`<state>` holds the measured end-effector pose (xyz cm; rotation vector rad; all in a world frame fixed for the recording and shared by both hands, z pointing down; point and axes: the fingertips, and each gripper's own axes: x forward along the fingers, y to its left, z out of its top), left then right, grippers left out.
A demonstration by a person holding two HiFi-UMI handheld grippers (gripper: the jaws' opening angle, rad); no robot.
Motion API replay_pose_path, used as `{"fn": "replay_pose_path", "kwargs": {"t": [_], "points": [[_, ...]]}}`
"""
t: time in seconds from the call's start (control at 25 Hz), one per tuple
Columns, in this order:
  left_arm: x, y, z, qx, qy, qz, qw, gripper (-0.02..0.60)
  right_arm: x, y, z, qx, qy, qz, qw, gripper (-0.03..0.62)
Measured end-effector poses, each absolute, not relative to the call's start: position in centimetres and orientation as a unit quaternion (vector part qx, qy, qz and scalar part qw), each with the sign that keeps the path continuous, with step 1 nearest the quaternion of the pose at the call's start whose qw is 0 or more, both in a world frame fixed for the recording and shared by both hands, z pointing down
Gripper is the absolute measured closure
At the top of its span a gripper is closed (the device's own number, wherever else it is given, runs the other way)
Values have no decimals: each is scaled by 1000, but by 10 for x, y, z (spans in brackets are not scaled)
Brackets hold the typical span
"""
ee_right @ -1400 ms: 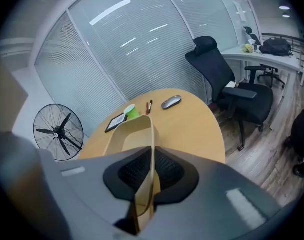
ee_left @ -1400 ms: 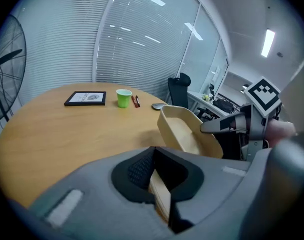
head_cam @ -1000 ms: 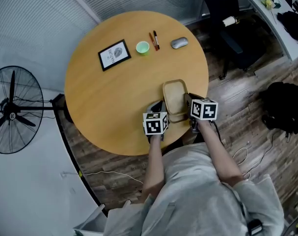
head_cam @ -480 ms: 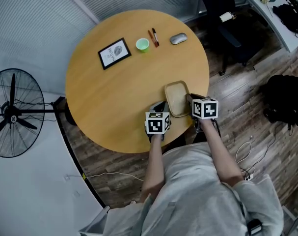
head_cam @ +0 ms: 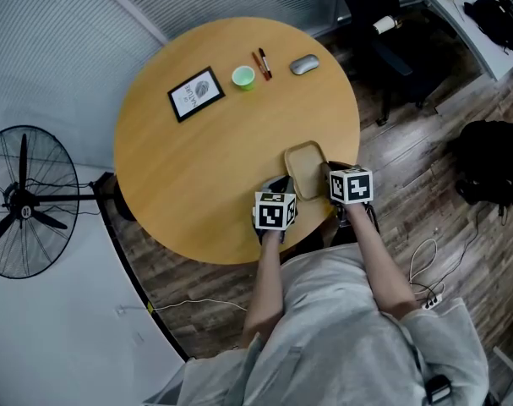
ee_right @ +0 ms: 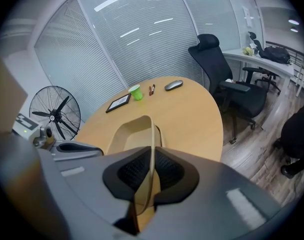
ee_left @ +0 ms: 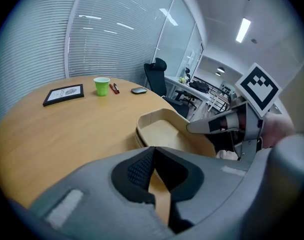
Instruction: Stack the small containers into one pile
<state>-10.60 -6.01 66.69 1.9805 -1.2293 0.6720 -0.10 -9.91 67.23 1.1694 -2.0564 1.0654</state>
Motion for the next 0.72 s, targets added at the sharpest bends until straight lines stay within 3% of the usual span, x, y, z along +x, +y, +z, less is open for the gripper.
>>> {"fn": "replay_pose_path", "kwargs": {"t": [0.72], "points": [[-116, -51, 658, 760, -500, 236, 341, 575, 11, -92, 666, 441, -777, 350, 279, 533]]}}
